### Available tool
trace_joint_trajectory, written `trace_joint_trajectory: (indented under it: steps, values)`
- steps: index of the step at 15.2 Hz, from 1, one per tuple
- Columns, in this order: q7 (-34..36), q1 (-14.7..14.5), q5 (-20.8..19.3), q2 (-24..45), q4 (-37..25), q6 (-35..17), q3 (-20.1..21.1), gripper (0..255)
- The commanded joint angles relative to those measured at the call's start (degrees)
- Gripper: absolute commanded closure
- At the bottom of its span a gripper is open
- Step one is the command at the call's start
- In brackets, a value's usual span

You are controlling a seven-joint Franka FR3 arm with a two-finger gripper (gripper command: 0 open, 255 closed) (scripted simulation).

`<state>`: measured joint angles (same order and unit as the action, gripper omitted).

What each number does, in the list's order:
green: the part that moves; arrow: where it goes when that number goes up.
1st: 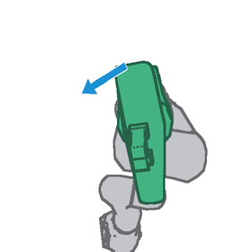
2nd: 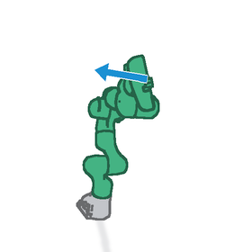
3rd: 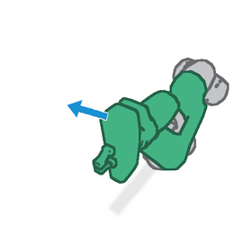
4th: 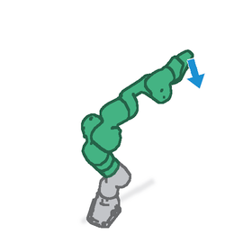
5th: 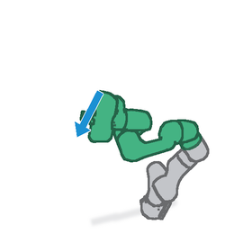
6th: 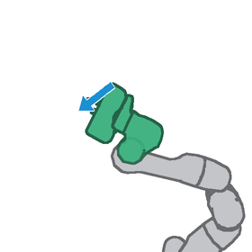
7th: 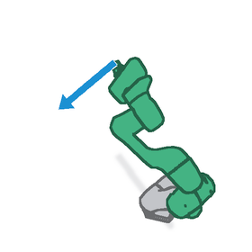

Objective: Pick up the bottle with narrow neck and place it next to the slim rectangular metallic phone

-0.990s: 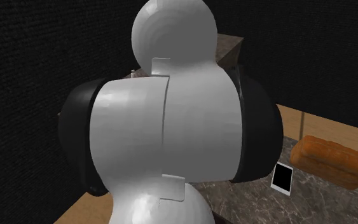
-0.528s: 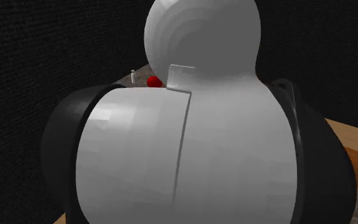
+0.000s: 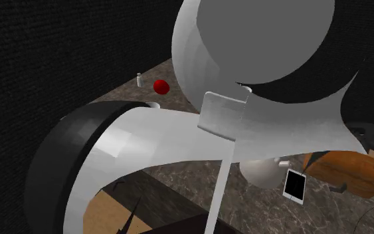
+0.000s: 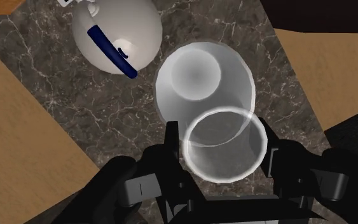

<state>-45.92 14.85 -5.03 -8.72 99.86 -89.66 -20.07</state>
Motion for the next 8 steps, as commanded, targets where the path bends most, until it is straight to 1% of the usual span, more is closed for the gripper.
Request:
trace_joint_trajectory:
  steps: [1,8]
  values:
    - [-2.26,0.97,-0.68,-1.27,0.16,0.93,-1.18,255]
    - [-10.91,4.31,-2.39,-2.76,-4.19,5.95,-5.97,255]
